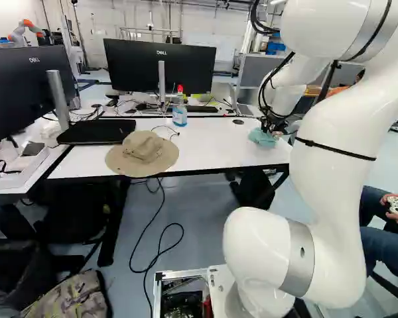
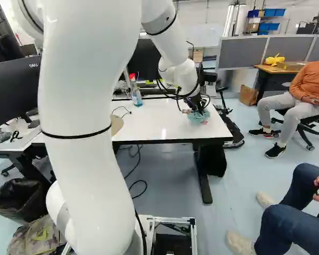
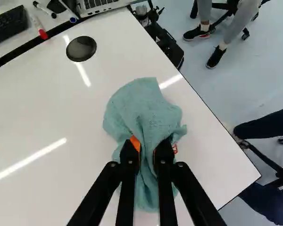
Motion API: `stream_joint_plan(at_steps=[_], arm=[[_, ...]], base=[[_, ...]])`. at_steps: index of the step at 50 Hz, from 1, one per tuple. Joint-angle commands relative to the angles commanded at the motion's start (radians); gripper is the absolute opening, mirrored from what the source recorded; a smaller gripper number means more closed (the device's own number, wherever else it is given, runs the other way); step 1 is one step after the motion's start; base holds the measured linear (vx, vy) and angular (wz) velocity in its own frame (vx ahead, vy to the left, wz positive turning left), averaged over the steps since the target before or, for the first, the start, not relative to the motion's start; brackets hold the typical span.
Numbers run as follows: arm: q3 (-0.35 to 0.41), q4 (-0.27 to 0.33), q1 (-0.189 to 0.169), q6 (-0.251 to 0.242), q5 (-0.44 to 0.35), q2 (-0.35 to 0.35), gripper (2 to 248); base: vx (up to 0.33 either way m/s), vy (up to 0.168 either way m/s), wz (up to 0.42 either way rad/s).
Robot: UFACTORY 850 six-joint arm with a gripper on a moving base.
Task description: Clean the table with the green towel
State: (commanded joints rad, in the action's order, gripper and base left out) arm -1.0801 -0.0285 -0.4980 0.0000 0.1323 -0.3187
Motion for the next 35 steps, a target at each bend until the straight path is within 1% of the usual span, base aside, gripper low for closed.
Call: stream_joint_plan(at_steps=[10, 35], arm=[[-0.007, 0.000, -0.002, 0.000, -0.011, -0.028, 48], [-0.007, 0.000, -0.002, 0.000, -0.005, -0.028, 48]], base=[[0.000, 0.000, 0.000], [0.000, 0.000, 0.000]])
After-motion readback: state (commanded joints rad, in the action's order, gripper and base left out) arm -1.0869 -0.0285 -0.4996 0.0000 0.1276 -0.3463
